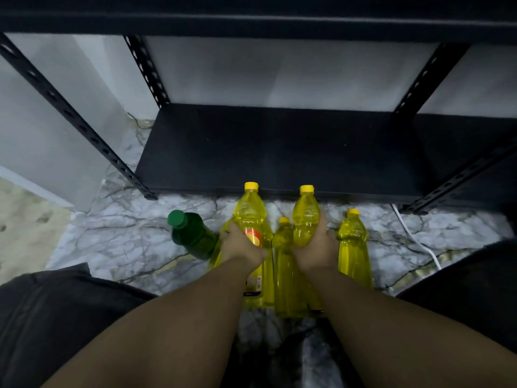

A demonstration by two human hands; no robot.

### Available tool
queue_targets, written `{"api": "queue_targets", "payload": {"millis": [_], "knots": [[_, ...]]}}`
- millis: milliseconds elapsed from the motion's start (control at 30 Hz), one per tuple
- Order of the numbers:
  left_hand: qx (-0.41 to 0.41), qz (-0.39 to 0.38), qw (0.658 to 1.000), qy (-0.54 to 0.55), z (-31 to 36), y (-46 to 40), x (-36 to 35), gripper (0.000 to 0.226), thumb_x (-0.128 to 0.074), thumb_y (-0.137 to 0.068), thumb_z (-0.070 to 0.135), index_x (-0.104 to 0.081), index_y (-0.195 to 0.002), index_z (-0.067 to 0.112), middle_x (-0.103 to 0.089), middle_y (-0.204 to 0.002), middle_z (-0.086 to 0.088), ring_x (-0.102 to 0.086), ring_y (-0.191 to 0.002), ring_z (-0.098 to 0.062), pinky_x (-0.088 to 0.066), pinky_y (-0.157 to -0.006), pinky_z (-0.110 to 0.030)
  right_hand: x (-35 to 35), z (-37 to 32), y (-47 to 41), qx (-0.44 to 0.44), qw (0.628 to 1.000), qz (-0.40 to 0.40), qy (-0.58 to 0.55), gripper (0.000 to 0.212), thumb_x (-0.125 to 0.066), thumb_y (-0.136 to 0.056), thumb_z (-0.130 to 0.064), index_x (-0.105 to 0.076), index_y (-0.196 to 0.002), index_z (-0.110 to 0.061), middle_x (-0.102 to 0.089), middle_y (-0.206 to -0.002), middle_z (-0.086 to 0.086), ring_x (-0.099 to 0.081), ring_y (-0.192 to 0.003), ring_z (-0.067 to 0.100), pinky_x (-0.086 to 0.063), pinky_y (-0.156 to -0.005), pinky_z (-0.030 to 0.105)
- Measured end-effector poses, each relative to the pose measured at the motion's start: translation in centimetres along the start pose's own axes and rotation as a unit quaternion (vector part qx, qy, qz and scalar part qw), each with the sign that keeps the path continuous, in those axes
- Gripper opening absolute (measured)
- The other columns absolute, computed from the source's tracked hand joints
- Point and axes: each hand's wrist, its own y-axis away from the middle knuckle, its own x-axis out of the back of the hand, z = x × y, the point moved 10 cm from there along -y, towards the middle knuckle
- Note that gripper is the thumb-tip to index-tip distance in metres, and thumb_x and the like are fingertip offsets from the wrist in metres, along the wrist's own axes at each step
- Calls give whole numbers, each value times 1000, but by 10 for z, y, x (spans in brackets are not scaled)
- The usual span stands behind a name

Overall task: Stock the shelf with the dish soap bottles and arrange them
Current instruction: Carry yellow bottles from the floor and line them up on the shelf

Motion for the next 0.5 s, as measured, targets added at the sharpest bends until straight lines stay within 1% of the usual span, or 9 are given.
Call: {"api": "queue_targets", "payload": {"millis": [100,133,200,300,400,467,500], "knots": [[-30,26,998,40,16,6,23,88,-95,-64,25,-38,-131,18,-42,-135,-12,-54,-112,-32,-48,-80,-38,17,-10,-2,5,1000,12,-21,126,-91,-71,-35,-6,-164,-25,-41,-152,19,-42,-137,41,-45,-107,52],[-44,33,997,46,22,9,31,88,-96,-63,26,-38,-130,19,-43,-134,-10,-52,-108,-29,-46,-78,-37,25,-14,-3,9,999,16,-30,127,-92,-70,-35,-8,-164,-22,-37,-156,16,-40,-140,39,-43,-110,53],[-82,51,994,53,37,14,47,89,-97,-62,26,-40,-130,20,-43,-130,-7,-51,-106,-27,-46,-78,-37,42,-26,-3,37,997,30,-61,124,-95,-67,-32,-16,-162,-18,-38,-157,12,-38,-142,35,-41,-112,51],[-140,87,983,75,57,30,71,91,-98,-60,25,-41,-131,23,-43,-123,-2,-54,-112,-30,-49,-83,-39,72,-46,5,82,990,51,-106,119,-95,-64,-25,-24,-159,-21,-43,-150,8,-39,-141,31,-43,-110,52],[-193,125,968,103,80,55,94,93,-98,-61,27,-41,-134,27,-44,-123,0,-56,-109,-28,-56,-86,-45,99,-69,17,126,981,68,-132,118,-94,-64,-23,-23,-158,-25,-42,-151,4,-39,-141,28,-44,-110,51],[-228,145,957,111,97,73,108,95,-96,-61,27,-41,-139,29,-42,-122,2,-56,-109,-28,-57,-86,-49,117,-84,25,156,974,83,-142,117,-93,-66,-25,-22,-158,-26,-41,-153,2,-37,-142,25,-43,-112,49],[-246,151,950,118,106,82,114,96,-94,-60,27,-40,-140,31,-42,-120,4,-56,-108,-27,-57,-85,-49,127,-90,29,170,970,91,-149,117,-93,-66,-25,-21,-159,-27,-40,-153,1,-35,-143,24,-42,-114,47]]}}
